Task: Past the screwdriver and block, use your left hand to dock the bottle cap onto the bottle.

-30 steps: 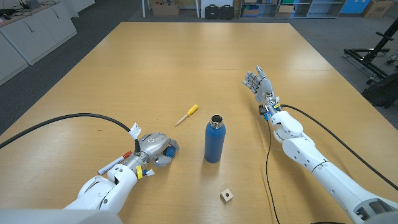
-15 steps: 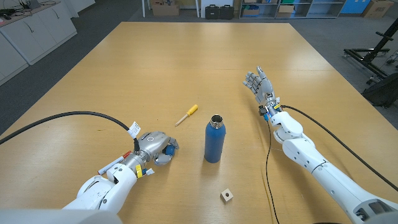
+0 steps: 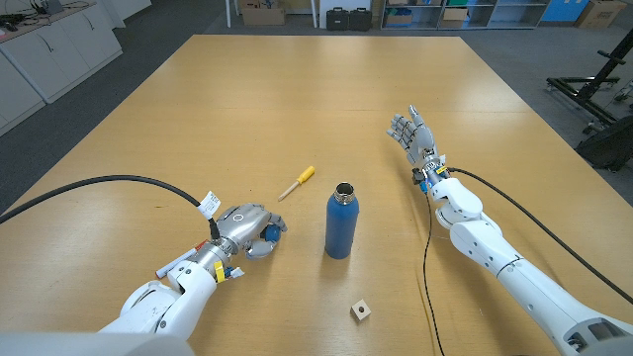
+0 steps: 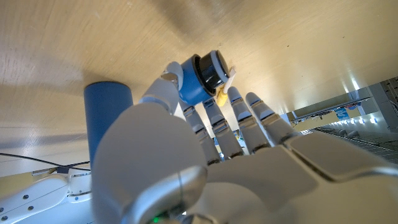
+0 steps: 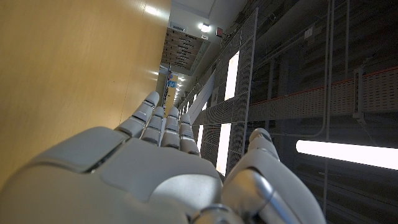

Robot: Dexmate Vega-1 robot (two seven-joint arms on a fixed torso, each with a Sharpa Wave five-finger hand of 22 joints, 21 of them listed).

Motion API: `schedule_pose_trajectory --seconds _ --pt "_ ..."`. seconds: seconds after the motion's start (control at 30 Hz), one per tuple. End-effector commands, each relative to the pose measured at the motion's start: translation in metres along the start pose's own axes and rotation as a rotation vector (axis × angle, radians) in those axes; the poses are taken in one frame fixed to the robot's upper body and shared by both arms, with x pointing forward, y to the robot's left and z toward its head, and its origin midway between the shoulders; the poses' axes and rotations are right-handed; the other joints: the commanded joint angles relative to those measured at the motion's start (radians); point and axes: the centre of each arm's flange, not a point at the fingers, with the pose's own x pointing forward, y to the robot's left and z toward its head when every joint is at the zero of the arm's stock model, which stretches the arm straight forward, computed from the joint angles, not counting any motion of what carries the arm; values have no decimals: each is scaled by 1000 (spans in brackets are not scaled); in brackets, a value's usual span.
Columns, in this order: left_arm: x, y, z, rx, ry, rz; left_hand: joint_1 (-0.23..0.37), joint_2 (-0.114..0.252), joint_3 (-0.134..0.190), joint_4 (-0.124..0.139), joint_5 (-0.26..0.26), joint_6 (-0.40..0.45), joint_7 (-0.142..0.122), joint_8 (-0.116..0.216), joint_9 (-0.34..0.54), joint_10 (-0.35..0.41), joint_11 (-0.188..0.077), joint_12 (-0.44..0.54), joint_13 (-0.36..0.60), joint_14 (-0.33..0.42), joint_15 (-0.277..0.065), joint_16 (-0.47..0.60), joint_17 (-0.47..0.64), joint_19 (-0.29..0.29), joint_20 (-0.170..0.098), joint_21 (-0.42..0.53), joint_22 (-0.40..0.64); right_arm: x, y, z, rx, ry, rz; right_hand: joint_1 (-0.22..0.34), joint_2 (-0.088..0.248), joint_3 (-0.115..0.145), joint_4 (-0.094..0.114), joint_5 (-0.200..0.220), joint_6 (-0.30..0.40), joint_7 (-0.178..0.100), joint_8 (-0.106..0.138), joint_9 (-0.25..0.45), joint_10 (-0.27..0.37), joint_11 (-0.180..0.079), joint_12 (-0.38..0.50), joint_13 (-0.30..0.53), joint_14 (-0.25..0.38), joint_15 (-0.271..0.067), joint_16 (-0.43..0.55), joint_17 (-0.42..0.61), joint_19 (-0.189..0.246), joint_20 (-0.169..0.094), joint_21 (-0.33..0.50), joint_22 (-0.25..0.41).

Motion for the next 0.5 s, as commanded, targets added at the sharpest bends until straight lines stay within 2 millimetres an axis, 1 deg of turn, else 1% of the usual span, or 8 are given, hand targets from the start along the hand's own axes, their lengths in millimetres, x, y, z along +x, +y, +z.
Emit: schedule_pose_trajectory --seconds 0.03,0.4,0.5 --pt "-8 17 -1 -25 17 86 4 22 25 19 5 15 0 10 0 67 -46 3 6 7 -171 -2 5 13 -72 -2 2 -1 0 3 -2 -5 0 -2 8 -1 -6 -4 5 -1 -1 3 5 1 0 2 6 6 -2 4 4 3 -2 4" --pt "-12 39 -1 -24 28 164 5 23 29 19 5 22 -1 9 1 78 -45 2 7 14 -172 -2 5 16 -73 -2 2 -3 -2 6 -3 -11 -2 -2 8 -1 -6 -4 5 -1 0 3 4 2 0 2 6 5 -2 4 5 3 -4 4" --pt "-12 42 -1 -28 26 178 5 23 29 19 5 23 -1 9 1 79 -45 2 7 15 -172 -2 5 17 -73 -2 2 -4 -3 6 -5 -12 -3 -2 8 -1 -6 -4 5 -2 -1 3 5 1 0 2 7 4 -2 4 5 3 -4 4"
